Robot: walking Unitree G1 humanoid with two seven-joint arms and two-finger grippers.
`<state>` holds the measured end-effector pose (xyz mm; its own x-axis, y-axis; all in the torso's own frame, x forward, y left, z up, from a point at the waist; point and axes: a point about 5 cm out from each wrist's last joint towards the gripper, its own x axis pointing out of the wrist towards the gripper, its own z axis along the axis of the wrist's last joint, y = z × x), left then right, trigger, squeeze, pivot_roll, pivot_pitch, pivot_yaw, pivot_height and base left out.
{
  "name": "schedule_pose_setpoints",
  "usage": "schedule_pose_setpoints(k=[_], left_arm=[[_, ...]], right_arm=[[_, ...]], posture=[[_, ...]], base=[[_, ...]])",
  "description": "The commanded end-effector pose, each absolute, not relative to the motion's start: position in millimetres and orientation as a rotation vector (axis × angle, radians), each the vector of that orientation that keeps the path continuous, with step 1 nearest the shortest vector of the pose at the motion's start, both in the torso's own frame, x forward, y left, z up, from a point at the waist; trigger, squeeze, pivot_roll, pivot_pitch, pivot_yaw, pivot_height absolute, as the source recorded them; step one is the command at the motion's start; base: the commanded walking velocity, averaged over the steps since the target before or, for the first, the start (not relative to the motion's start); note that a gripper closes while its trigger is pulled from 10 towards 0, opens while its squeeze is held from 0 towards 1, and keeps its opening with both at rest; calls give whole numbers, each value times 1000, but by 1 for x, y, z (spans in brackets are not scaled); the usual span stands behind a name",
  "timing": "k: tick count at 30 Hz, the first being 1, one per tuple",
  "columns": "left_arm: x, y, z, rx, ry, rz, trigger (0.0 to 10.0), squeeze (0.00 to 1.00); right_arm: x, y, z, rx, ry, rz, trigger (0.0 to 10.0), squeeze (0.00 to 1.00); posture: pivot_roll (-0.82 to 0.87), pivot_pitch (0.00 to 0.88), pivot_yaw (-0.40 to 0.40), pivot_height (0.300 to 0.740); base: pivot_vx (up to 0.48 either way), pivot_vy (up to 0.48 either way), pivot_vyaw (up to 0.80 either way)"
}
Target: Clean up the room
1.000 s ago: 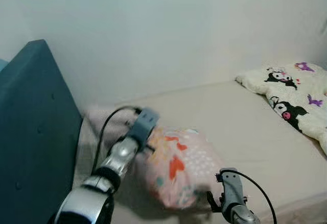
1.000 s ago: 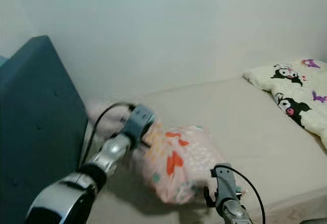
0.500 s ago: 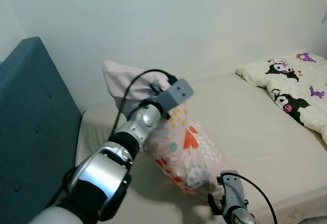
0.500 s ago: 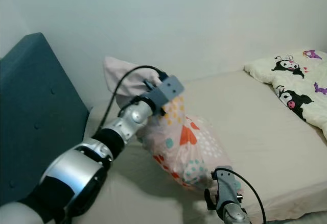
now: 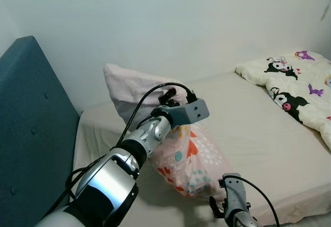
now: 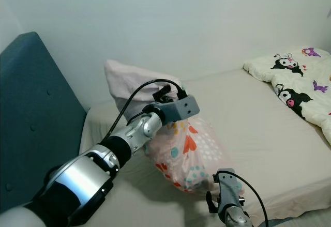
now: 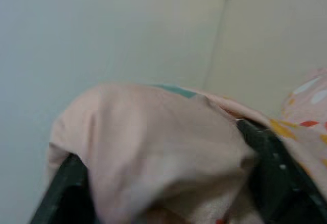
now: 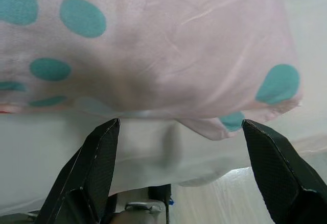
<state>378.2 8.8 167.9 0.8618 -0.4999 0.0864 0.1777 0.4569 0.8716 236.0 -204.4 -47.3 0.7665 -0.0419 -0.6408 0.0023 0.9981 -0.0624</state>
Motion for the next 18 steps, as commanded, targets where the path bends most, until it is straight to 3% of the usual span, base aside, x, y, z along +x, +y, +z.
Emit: schedule_pose_setpoints(k=[1, 2, 4, 5, 7, 8, 11, 18], left_arm=[[382, 22, 164, 1087, -343, -378, 10000, 1000], [388, 36, 168, 1147, -337, -302, 10000, 925], [389, 39, 169, 1160, -335, -284, 10000, 925], [393, 46, 172, 1185, -332, -246, 10000, 0], [395, 53, 175, 1207, -334, -211, 10000, 0], [403, 76, 186, 1269, -331, -106, 10000, 0], [405, 83, 190, 1284, -330, -74, 10000, 0], [413, 131, 209, 1431, -358, 71, 10000, 0]], right_arm=[[235, -200, -49, -66, 696, -8, 10000, 0], [235, -199, -49, -66, 696, -6, 10000, 0], [235, -199, -49, -65, 696, -6, 10000, 0], [235, -199, -49, -65, 695, -6, 10000, 0], [235, -198, -49, -65, 695, -6, 10000, 0], [236, -198, -48, -64, 692, -6, 10000, 0], [237, -198, -48, -64, 691, -7, 10000, 0], [240, -195, -46, -63, 686, 0, 10000, 0]], posture=[[-113, 97, 74, 740], [-112, 95, 73, 740], [-112, 95, 73, 740], [-111, 93, 73, 740], [-111, 92, 74, 740], [-111, 89, 75, 740], [-111, 89, 75, 740], [-96, 82, 68, 740]], base=[[0, 0, 0], [0, 0, 0], [0, 0, 0], [0, 0, 0], [0, 0, 0], [0, 0, 0], [0, 0, 0], [0, 0, 0]])
